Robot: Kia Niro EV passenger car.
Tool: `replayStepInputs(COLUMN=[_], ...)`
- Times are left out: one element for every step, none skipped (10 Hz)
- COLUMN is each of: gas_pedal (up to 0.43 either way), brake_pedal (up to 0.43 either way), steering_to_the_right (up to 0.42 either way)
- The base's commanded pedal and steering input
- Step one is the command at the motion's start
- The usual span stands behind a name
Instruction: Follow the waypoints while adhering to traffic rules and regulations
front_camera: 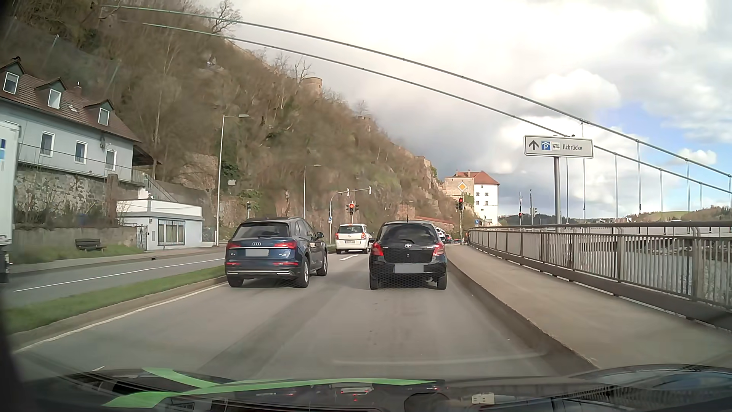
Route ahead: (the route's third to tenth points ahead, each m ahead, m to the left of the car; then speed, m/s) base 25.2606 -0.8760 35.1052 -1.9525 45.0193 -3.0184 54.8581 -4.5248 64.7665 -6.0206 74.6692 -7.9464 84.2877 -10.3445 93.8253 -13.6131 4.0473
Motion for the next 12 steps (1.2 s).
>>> replayStepInputs(gas_pedal=[0.000,0.000,0.000,0.000,0.000,0.000,0.000,0.000,0.000,0.000,0.000,0.000], brake_pedal=[0.000,0.000,0.000,0.000,0.000,0.000,0.000,0.000,0.000,0.000,0.000,0.000], steering_to_the_right=[0.009,0.009,0.009,0.009,0.009,0.009,0.009,0.008,0.008,0.008,0.008,0.009])
